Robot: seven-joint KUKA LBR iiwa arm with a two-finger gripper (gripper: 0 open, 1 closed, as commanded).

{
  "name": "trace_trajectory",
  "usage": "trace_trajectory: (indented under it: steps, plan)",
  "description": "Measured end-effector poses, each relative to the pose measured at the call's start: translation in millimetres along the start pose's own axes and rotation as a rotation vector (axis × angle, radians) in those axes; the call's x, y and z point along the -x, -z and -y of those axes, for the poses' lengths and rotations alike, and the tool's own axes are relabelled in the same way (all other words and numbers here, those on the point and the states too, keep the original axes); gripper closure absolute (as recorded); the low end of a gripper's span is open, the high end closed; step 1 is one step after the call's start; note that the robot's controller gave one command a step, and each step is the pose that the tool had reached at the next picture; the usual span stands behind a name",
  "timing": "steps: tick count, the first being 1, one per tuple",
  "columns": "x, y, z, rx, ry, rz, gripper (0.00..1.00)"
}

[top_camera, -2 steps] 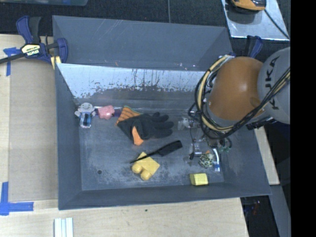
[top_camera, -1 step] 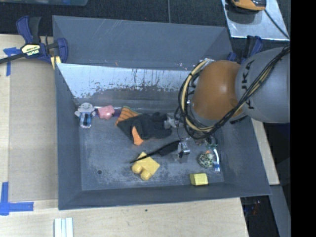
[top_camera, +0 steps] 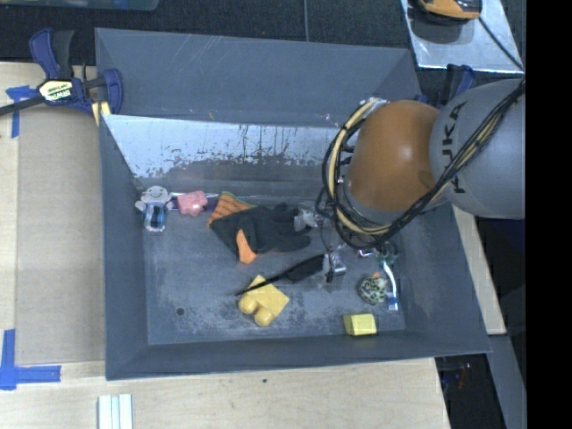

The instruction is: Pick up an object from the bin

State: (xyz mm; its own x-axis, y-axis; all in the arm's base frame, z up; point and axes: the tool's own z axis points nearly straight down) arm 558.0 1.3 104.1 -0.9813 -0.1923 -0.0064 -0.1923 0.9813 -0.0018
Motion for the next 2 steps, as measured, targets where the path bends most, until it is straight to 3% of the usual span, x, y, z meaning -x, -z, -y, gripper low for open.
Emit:
trace_trajectory:
  steps: [1, 2]
  plan:
    - [-3.1, -4.4, -32.2, 0.003, 0.062, -0.004, 0.00]
    - [18.7, -26.9, -22.1, -0.002, 0.128, 0.006, 0.00]
